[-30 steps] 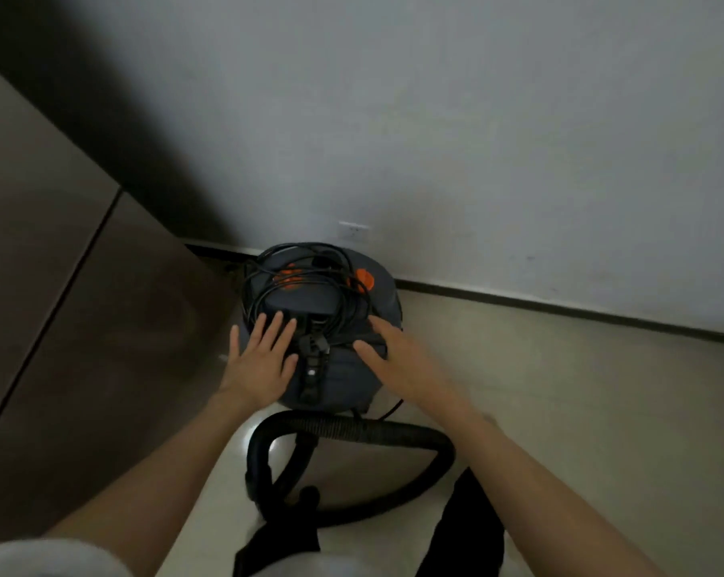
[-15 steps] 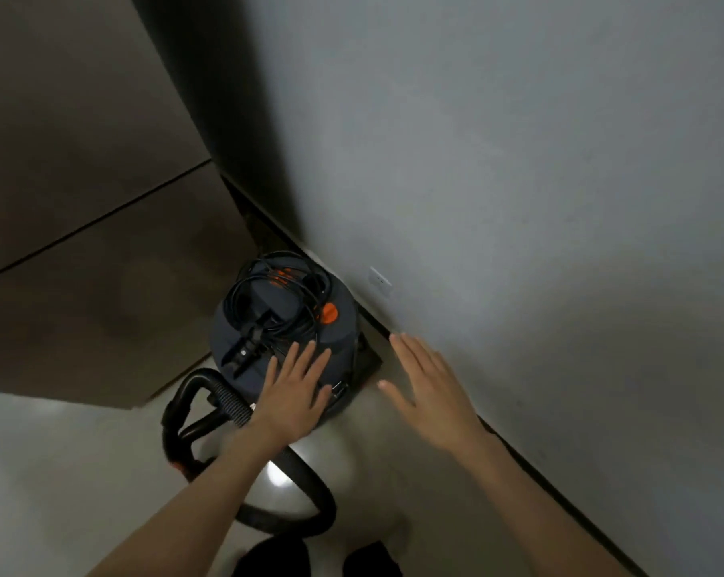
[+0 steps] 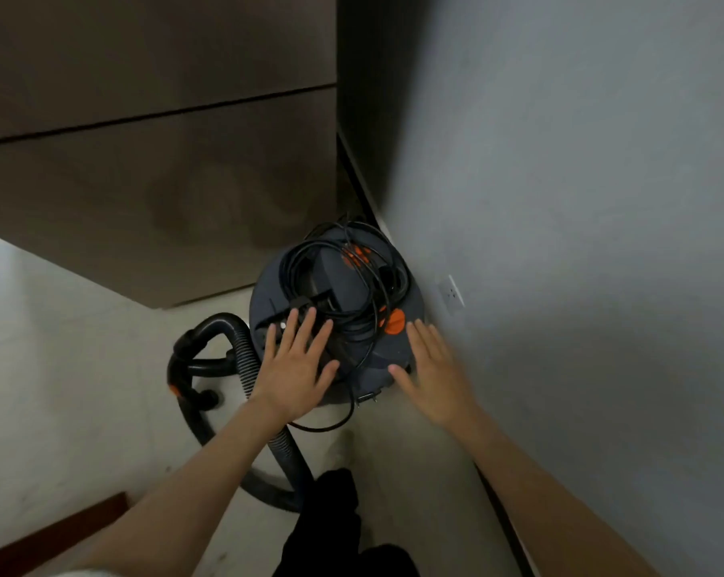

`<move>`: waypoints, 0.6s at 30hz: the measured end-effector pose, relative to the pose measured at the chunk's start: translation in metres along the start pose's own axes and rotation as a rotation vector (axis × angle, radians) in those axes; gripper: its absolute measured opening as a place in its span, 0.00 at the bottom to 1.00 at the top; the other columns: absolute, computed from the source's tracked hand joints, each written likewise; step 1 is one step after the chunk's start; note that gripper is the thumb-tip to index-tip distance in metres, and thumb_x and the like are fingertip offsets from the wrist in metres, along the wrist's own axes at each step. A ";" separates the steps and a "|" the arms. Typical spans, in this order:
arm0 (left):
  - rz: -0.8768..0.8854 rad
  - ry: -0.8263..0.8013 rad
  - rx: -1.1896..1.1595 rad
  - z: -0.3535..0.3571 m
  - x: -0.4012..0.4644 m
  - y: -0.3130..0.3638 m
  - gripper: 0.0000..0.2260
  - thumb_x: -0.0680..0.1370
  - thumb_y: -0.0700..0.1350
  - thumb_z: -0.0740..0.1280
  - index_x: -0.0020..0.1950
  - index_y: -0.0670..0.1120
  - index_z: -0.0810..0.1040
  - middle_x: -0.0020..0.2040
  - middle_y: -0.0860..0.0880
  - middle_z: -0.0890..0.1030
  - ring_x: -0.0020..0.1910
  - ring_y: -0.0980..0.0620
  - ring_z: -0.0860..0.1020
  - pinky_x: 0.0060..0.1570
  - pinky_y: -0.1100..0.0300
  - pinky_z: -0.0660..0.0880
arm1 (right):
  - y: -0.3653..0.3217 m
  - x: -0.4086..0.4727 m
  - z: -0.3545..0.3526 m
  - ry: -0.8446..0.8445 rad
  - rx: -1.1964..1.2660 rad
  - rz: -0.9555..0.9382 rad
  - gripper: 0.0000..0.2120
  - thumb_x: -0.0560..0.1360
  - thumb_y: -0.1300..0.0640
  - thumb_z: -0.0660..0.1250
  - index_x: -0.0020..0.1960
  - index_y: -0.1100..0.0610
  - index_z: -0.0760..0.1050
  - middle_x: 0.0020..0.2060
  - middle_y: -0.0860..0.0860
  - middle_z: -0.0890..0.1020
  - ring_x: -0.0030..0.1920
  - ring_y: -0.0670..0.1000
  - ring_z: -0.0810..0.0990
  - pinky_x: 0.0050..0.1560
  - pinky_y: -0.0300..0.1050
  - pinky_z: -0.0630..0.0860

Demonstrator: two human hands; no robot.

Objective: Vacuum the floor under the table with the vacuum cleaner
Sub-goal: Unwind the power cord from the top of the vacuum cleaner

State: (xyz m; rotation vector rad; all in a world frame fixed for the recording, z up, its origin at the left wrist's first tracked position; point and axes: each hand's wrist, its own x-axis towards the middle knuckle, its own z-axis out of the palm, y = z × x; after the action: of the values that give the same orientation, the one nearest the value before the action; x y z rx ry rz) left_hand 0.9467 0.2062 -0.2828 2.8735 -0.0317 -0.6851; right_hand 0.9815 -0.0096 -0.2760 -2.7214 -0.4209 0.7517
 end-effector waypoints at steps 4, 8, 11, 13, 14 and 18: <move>0.031 0.036 0.018 0.015 0.035 0.008 0.35 0.72 0.66 0.32 0.77 0.52 0.40 0.77 0.48 0.39 0.73 0.49 0.31 0.71 0.45 0.34 | 0.023 0.037 0.011 -0.087 -0.056 0.031 0.46 0.76 0.32 0.53 0.77 0.60 0.37 0.77 0.54 0.39 0.77 0.52 0.39 0.75 0.47 0.42; 0.027 0.140 0.004 0.030 0.051 0.014 0.32 0.74 0.66 0.38 0.76 0.54 0.43 0.78 0.48 0.50 0.75 0.47 0.40 0.71 0.42 0.38 | 0.035 0.067 0.021 -0.167 -0.028 -0.001 0.51 0.73 0.33 0.61 0.77 0.60 0.34 0.76 0.54 0.35 0.76 0.51 0.35 0.74 0.47 0.37; 0.028 0.226 0.031 0.043 0.052 0.012 0.29 0.78 0.63 0.47 0.75 0.53 0.57 0.73 0.46 0.66 0.74 0.43 0.59 0.69 0.40 0.51 | 0.047 0.084 0.026 -0.217 0.023 -0.064 0.55 0.70 0.32 0.63 0.77 0.59 0.33 0.76 0.51 0.34 0.75 0.49 0.33 0.71 0.44 0.34; 0.020 0.253 0.049 0.051 0.054 0.009 0.27 0.78 0.63 0.46 0.74 0.52 0.60 0.72 0.46 0.68 0.74 0.44 0.59 0.69 0.40 0.54 | 0.055 0.092 0.030 -0.223 0.098 -0.098 0.57 0.68 0.31 0.65 0.77 0.57 0.33 0.74 0.48 0.32 0.73 0.45 0.30 0.72 0.43 0.34; 0.013 0.270 0.053 0.052 0.054 0.008 0.27 0.78 0.63 0.46 0.73 0.52 0.61 0.72 0.47 0.68 0.74 0.44 0.59 0.69 0.40 0.54 | 0.057 0.094 0.032 -0.221 0.137 -0.114 0.58 0.66 0.31 0.65 0.77 0.56 0.33 0.73 0.46 0.30 0.72 0.44 0.29 0.72 0.43 0.35; -0.023 0.291 0.064 0.058 0.050 0.000 0.27 0.78 0.63 0.49 0.72 0.52 0.65 0.72 0.47 0.68 0.74 0.43 0.59 0.70 0.41 0.55 | 0.055 0.095 0.042 -0.195 0.185 -0.160 0.58 0.62 0.28 0.61 0.75 0.56 0.32 0.71 0.45 0.30 0.72 0.45 0.29 0.71 0.38 0.34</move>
State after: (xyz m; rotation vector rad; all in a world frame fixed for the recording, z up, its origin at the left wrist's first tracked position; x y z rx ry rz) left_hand 0.9649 0.1933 -0.3558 3.0083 0.0209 -0.2678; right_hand 1.0481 -0.0185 -0.3718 -2.4201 -0.5746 0.9630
